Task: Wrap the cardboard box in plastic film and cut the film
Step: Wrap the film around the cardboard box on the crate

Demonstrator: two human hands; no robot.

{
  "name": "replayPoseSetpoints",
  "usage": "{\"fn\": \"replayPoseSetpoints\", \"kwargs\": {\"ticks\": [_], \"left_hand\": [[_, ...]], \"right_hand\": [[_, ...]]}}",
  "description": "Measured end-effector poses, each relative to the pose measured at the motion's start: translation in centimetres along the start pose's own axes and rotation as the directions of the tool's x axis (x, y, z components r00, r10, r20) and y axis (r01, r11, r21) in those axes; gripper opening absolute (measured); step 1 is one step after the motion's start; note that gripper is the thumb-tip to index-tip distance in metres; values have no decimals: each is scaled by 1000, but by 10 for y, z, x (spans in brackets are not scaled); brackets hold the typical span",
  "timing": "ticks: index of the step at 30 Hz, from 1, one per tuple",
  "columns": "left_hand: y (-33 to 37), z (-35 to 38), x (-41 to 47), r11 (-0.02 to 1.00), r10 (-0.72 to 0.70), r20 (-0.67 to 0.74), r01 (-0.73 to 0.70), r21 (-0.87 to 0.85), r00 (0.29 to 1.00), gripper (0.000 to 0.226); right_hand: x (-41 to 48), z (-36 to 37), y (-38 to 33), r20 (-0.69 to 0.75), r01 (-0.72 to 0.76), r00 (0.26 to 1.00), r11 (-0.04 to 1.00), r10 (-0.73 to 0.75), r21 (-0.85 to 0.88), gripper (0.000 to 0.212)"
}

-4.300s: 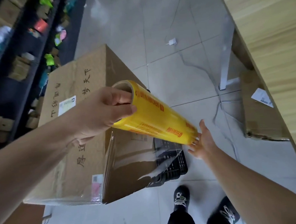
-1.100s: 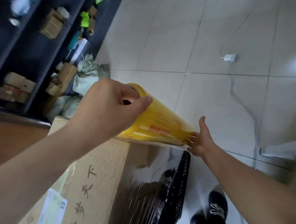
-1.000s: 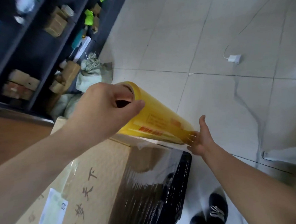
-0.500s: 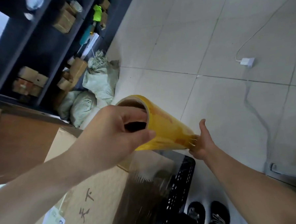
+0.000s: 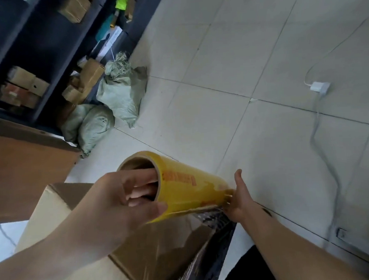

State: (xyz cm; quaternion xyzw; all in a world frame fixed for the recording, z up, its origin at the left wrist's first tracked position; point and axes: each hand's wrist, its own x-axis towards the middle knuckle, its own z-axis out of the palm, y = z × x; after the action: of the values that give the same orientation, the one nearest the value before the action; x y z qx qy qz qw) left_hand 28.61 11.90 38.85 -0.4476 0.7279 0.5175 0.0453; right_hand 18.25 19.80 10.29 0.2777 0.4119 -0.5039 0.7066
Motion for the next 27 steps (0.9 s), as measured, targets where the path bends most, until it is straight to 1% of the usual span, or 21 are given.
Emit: {"fn": "replayPoseSetpoints", "kwargs": {"ticks": [3, 6, 8, 9, 11, 12, 14, 16, 18, 20, 22, 23, 25, 26, 27], "left_hand": [[-12, -8, 4, 993, -85, 42, 88, -76, 995, 49], [-14, -14, 9, 981, -141, 85, 150, -120, 986, 50], [-14, -16, 12, 975, -168, 116, 183, -129, 979, 42], [-13, -18, 13, 968, -192, 107, 206, -141, 976, 36], [-11, -21, 14, 967, -222, 33, 224, -120, 975, 26], [-10, -23, 14, 970, -228, 1, 228, -85, 974, 31], [-13, -27, 13, 968, -251, -52, 249, -42, 967, 60], [-14, -30, 11, 950, -309, -124, 298, -98, 943, 82], [-19, -34, 8, 925, -366, -179, 336, -178, 913, 95], [-20, -36, 5, 916, -386, -214, 346, -202, 897, 101], [-20, -36, 5, 910, -403, -269, 351, -219, 875, 97], [-21, -36, 5, 910, -405, -300, 349, -223, 864, 91], [-20, -33, 9, 905, -414, -376, 329, -270, 829, 65], [-18, -32, 12, 895, -429, -402, 323, -307, 809, 58], [-17, -31, 15, 882, -451, -416, 322, -345, 789, 57]], "right_hand": [[16, 7, -5, -6, -60, 998, 998, 60, -20, 90], [27, 16, -11, 0, -93, 996, 992, 94, -91, 97], [34, 20, -16, -19, -114, 993, 982, 113, -150, 94], [34, 22, -18, -39, -118, 993, 975, 113, -190, 90], [37, 28, -21, -55, -121, 992, 965, 112, -231, 83], [37, 30, -23, -73, -137, 990, 960, 122, -245, 81], [41, 35, -26, -87, -147, 988, 950, 127, -276, 79], [43, 37, -28, -98, -156, 986, 945, 133, -286, 82], [43, 40, -29, -111, -154, 986, 939, 125, -309, 91], [45, 44, -32, -110, -147, 987, 922, 114, -359, 103], [45, 47, -37, -117, -173, 984, 897, 137, -407, 112], [43, 50, -41, -126, -185, 981, 885, 145, -428, 115], [40, 57, -49, -153, -196, 978, 865, 140, -461, 117], [40, 59, -53, -170, -195, 977, 862, 129, -468, 117], [41, 62, -56, -183, -191, 977, 852, 114, -488, 118]]}}
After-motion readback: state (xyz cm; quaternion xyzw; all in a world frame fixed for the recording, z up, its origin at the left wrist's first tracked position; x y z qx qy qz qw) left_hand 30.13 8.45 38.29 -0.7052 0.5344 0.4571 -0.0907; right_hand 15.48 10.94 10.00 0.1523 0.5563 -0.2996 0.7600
